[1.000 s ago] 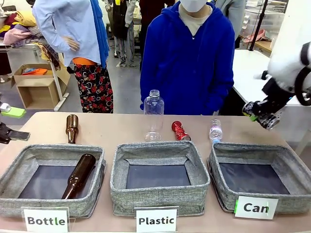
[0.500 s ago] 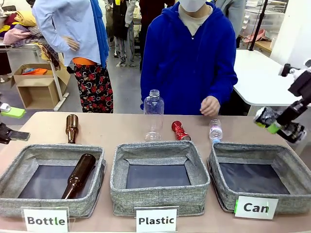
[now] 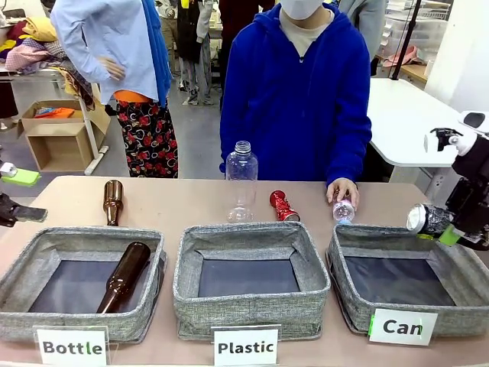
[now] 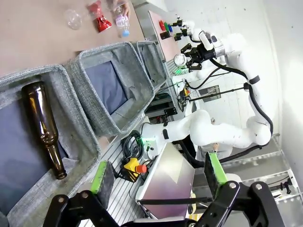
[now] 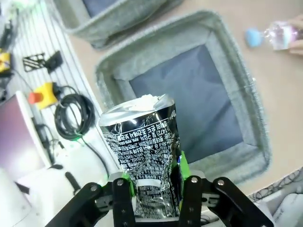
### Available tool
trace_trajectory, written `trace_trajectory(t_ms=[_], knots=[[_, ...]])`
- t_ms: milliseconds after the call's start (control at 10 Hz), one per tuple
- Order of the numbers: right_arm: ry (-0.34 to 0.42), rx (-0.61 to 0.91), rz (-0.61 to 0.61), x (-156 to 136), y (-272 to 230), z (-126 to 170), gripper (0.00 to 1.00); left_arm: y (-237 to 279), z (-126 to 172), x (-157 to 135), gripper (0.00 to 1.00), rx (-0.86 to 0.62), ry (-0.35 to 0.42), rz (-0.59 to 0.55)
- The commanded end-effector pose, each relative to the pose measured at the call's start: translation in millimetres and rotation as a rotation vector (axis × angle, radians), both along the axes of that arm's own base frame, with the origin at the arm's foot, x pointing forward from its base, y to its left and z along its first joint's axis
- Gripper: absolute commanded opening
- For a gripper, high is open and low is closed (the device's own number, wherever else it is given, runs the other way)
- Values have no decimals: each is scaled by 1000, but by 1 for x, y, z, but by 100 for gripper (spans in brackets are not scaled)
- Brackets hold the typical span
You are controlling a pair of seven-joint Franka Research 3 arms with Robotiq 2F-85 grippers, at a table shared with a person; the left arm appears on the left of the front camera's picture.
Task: Sort the can waste into the basket.
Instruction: Pick up the can waste from the table and place it in the right Fabric basket.
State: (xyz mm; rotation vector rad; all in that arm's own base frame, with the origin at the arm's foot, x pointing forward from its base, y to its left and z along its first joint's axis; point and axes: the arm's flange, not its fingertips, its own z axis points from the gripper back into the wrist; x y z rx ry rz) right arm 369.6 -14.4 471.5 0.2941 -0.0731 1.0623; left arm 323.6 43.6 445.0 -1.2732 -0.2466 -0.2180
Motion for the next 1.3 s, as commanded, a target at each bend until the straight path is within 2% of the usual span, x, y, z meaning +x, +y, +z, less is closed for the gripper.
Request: trace_trajectory(t_ms=[0,200,300,400,1000,1200], knots=[[-54,21,2,3,-5,-5,0,1,-1,-3,100,-6,-3,-9],[-56,23,11,4,-2,-7,0,1,-1,-3,100,-6,-3,-9],[-66,27,29,4,-3,-8,86,1,-1,-3,100,-6,-3,-9],[-77,28,31,3,-4,-8,99,1,-1,-3,100,-6,-3,-9],[-27,99,-92,7,-16,-14,100,1,-1,-3,100,-6,-3,-9],[79,275,-169,4,-30,-11,100,1,-1,-3,100,-6,-3,-9]])
